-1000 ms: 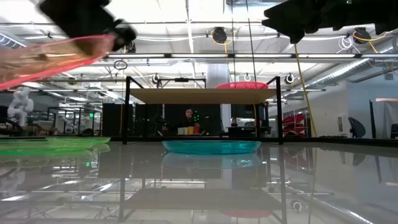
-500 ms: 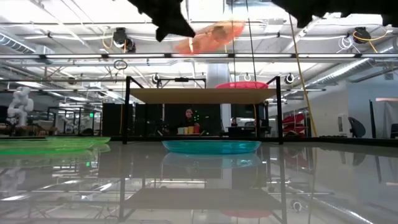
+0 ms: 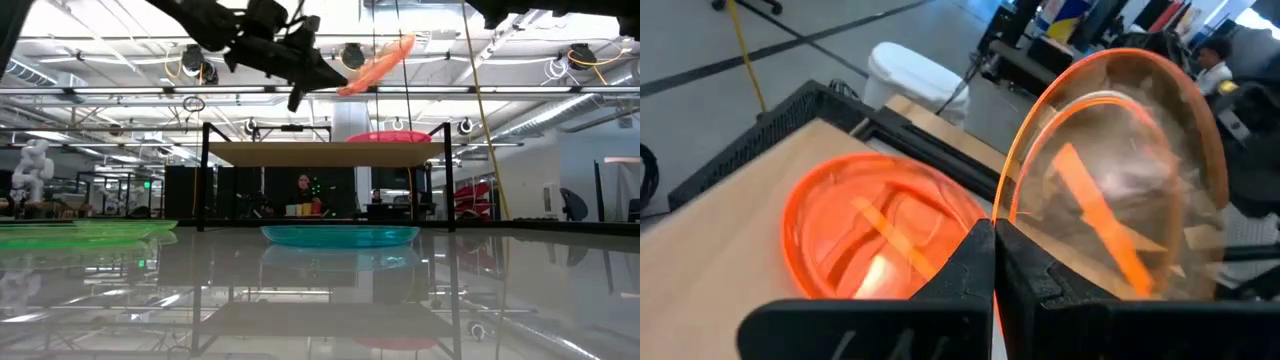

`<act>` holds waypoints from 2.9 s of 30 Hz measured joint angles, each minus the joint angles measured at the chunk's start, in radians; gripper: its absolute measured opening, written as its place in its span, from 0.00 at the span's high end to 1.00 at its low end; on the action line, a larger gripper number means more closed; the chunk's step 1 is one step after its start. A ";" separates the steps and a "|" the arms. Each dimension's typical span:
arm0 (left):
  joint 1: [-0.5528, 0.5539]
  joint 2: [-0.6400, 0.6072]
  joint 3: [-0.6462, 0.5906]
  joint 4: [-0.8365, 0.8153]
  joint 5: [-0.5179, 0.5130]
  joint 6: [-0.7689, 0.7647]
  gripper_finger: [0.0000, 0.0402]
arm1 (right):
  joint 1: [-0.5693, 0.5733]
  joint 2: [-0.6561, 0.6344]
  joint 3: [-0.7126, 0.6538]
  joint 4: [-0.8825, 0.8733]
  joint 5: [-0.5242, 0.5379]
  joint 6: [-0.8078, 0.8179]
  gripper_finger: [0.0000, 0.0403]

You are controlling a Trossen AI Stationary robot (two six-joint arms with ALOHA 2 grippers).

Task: Place and stack plates onto a shelf
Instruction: Stack the orange plate on top of the orange plate on the shelf, then put the bottom blue plate on the shelf

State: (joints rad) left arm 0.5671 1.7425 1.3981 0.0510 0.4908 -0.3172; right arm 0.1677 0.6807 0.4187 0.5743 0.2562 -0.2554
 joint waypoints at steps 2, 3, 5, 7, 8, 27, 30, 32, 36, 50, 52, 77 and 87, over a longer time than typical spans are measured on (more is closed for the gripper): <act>0.007 0.047 0.054 -0.018 0.003 0.002 1.00 | 0.000 0.000 0.000 0.000 0.000 0.000 0.59; 0.009 0.070 0.082 -0.030 0.002 0.006 1.00 | 0.000 0.000 0.000 -0.001 0.000 0.000 0.59; 0.010 0.115 0.130 -0.061 0.002 0.008 1.00 | 0.000 0.000 0.000 -0.002 0.000 -0.001 0.59; 0.011 0.151 0.175 -0.088 0.000 0.009 1.00 | 0.000 0.000 0.000 -0.002 0.000 -0.010 0.59; 0.014 0.165 0.195 -0.109 -0.001 0.010 1.00 | 0.000 0.000 0.000 -0.002 0.000 -0.017 0.59; 0.040 0.203 0.232 -0.186 -0.095 0.166 0.72 | 0.000 0.000 0.000 -0.025 0.002 -0.045 0.59; 0.035 0.203 0.232 -0.169 -0.096 0.166 0.68 | 0.000 0.000 0.000 -0.025 0.003 -0.045 0.59; 0.036 0.190 0.231 -0.170 -0.082 0.166 0.67 | 0.000 0.000 0.000 -0.025 0.003 -0.045 0.59; 0.048 0.118 0.231 -0.164 -0.026 0.209 0.67 | 0.000 0.000 0.000 -0.026 0.003 -0.034 0.59; -0.165 -0.351 0.092 -0.294 -0.143 0.502 0.67 | 0.000 0.000 0.000 -0.176 0.004 0.048 0.59; -0.222 -0.417 -0.013 -0.243 -0.195 0.518 0.67 | 0.000 0.000 0.000 -0.194 0.004 0.065 0.59; -0.445 -0.790 -1.046 0.742 -0.476 0.303 0.67 | -0.011 0.072 -0.216 0.060 0.011 0.201 0.59; -0.444 -0.784 -1.046 0.745 -0.476 0.307 0.67 | -0.008 0.079 0.104 -0.394 0.005 0.172 0.59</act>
State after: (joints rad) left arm 0.1230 0.9581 0.3523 0.7956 0.0151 -0.0105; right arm 0.1593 0.7597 0.5222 0.1804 0.2607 -0.0832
